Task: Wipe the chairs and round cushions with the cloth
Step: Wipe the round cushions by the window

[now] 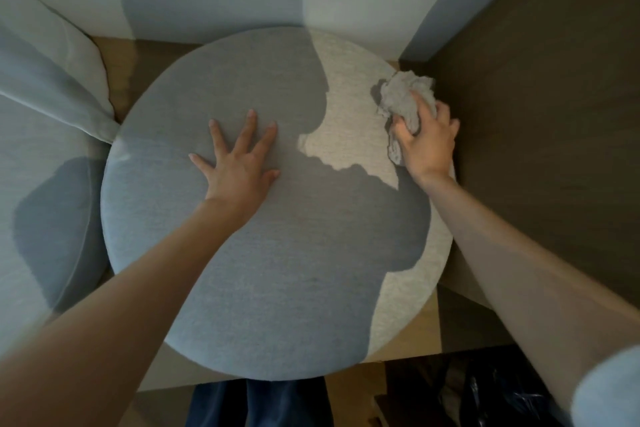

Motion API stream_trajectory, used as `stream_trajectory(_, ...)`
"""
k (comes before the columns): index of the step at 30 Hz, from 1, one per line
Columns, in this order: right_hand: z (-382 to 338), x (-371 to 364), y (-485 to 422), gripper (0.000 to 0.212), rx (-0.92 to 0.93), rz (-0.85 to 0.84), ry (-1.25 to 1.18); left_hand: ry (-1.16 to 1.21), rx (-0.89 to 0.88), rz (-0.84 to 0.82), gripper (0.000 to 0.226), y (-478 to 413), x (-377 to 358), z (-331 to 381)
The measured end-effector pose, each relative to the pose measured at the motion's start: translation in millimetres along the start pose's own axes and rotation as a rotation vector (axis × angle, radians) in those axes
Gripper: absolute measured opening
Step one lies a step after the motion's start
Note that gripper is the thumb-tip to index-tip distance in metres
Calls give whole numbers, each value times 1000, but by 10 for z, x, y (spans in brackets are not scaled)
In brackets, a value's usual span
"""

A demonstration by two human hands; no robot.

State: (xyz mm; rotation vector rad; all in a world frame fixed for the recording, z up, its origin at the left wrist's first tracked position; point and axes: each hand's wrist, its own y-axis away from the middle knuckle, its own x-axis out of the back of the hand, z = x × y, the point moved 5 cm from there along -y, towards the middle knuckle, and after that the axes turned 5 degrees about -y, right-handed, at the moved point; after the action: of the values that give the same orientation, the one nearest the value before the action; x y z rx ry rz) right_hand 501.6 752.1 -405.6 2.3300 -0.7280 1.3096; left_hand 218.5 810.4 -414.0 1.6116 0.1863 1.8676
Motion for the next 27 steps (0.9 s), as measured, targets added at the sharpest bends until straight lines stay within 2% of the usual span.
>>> stream_trajectory(3, -130, -159, 434, 49, 80, 8, -80, 3, -5, -9, 70, 8, 10, 10)
stream_trajectory(8, -419, -452, 1625, 60, 290, -249, -200, -12, 5, -13, 70, 29, 36, 31)
stream_trajectory(10, -443, -399, 1767, 62, 375, -343, -244, -15, 3, -1, 68, 40, 35, 34)
stream_trajectory(11, -429, -308, 1708, 58, 402, -330, -247, -21, -1, 3, 67, 48, 26, 38)
stream_trajectory(13, -298, -78, 1403, 53, 365, -183, -203, -27, -11, 20, 64, 67, 2, 45)
stream_trajectory(16, 81, 213, 723, 51, 174, 19, -65, -25, -20, 62, 59, 109, -29, 51)
stream_trajectory(19, 326, 207, 357, 50, -49, -7, 6, -13, -36, 83, 56, 171, -79, 56)
stream_trajectory(20, 328, 167, 349, 49, -72, 20, 1, -15, -45, 78, 57, 198, -108, 61)
stream_trajectory(23, 138, 1, 669, 49, -35, 59, -61, -47, -62, 53, 60, 274, -192, 88)
stream_trajectory(27, -241, -308, 1701, 48, 211, -183, -115, -67, -50, 25, 59, 277, -187, 102)
